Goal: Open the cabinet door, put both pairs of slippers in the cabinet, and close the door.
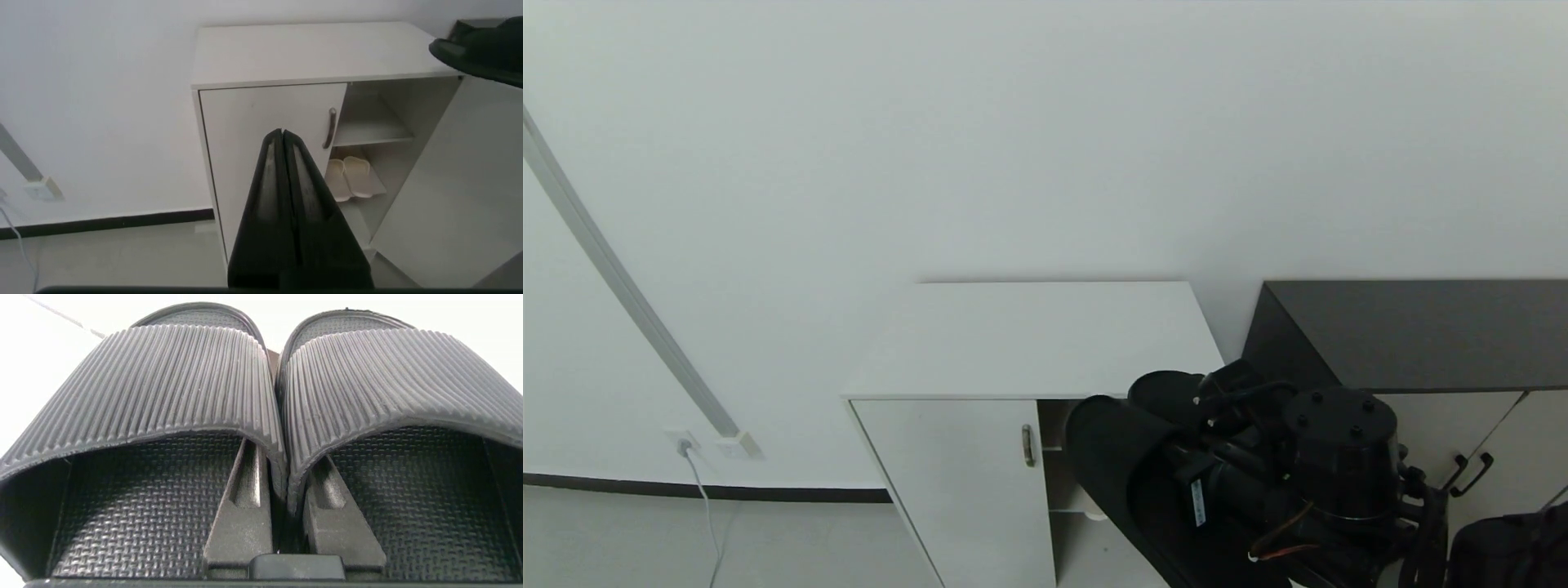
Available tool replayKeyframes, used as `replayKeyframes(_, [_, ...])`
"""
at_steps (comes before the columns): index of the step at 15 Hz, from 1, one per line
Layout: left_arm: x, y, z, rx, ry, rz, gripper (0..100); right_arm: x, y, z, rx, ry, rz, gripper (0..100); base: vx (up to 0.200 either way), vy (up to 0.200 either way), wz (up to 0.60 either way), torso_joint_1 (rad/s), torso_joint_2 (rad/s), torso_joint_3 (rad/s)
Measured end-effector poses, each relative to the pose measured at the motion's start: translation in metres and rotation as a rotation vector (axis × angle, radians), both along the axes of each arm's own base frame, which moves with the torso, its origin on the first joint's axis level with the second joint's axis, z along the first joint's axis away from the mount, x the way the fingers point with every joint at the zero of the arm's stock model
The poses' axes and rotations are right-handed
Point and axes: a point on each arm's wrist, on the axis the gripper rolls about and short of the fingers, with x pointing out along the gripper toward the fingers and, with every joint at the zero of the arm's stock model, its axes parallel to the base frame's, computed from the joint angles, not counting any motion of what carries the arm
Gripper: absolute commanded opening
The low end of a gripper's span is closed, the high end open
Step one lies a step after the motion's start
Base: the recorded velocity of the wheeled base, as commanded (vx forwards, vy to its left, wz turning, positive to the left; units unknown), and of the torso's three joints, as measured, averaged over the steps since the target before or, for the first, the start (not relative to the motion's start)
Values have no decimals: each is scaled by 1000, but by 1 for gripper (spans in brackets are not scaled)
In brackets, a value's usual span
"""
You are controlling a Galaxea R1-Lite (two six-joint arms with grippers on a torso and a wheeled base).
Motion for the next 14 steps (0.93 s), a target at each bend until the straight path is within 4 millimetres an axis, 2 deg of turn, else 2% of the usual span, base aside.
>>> replayKeyframes(14, [0, 0, 0, -1, -2, 0, 0, -1, 0, -7, -6, -9, 6, 0, 0, 0, 0, 0, 0, 0])
